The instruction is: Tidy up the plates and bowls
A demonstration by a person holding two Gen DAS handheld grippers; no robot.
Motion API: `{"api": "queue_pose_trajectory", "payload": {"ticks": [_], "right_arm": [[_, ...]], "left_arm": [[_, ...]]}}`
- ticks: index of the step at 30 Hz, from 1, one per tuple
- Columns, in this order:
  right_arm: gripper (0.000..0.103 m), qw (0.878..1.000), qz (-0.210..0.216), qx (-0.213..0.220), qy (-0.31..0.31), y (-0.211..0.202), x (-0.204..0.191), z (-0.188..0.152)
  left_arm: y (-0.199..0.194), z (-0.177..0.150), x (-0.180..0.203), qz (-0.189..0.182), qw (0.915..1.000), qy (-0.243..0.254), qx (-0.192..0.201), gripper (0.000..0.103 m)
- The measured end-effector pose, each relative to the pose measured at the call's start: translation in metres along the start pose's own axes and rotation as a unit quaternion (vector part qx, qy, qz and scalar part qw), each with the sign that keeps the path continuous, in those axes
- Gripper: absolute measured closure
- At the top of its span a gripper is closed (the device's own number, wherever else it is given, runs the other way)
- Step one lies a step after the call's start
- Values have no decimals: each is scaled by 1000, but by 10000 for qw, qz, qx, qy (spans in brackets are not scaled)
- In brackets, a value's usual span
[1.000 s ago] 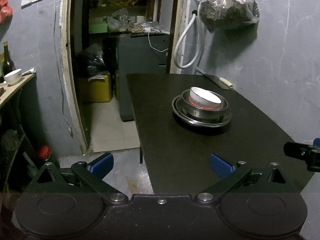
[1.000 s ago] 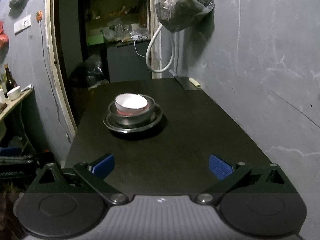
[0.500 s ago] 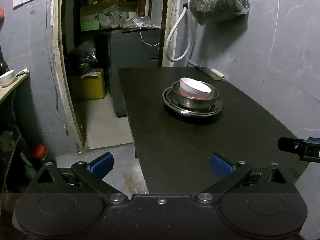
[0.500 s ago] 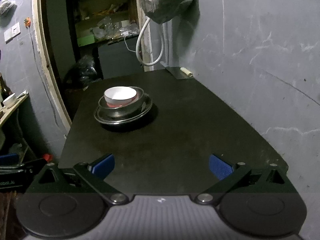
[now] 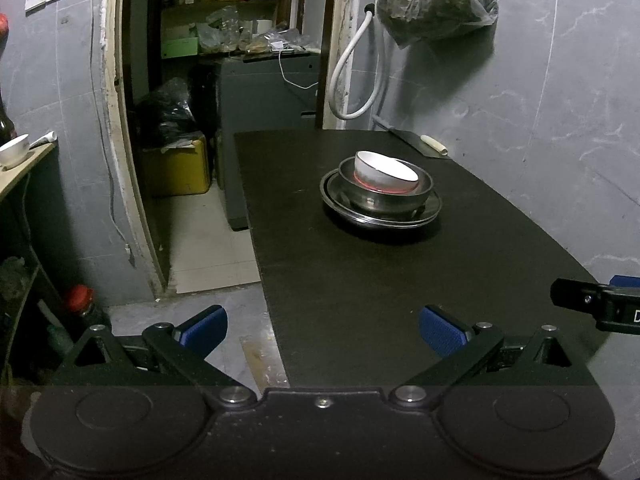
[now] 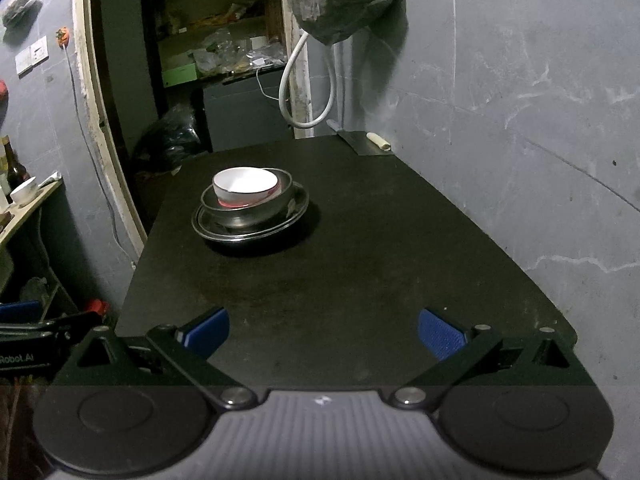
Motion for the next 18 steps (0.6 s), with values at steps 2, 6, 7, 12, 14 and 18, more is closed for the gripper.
{"api": "queue_pose_trajectory", "payload": {"ticks": [2, 6, 7, 12, 14, 18], "right_arm": [[0, 10000, 6, -8, -9, 0, 0, 0], [0, 10000, 28, -38, -21, 1, 0, 1], [0, 10000, 33, -41, -28, 1, 0, 2], [0, 10000, 51, -51, -62, 2, 0, 2], [0, 10000, 50, -54, -58, 2, 0, 2], [0, 10000, 41, -67, -52, 4, 0, 3]], "left_arm": [[1, 0, 0, 11, 10000, 1, 4, 1], [2, 1, 1, 42, 10000, 13, -40, 1], [3, 1, 1, 49, 10000, 13, -42, 1], [3, 1, 1, 48, 10000, 16, -50, 1], [3, 1, 1, 52, 10000, 15, -46, 1], [5, 1, 1, 76, 10000, 2, -53, 1]]}}
Point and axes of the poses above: each gripper's, at about its wrist camera, not at the fingertips, and y roughly the way its jaws point, x to its right, z to its top, the point moved 2 cm from there along y, roughly the way its jaws point, and after that the axes turned 8 degrees about x, right-handed, at the moved point
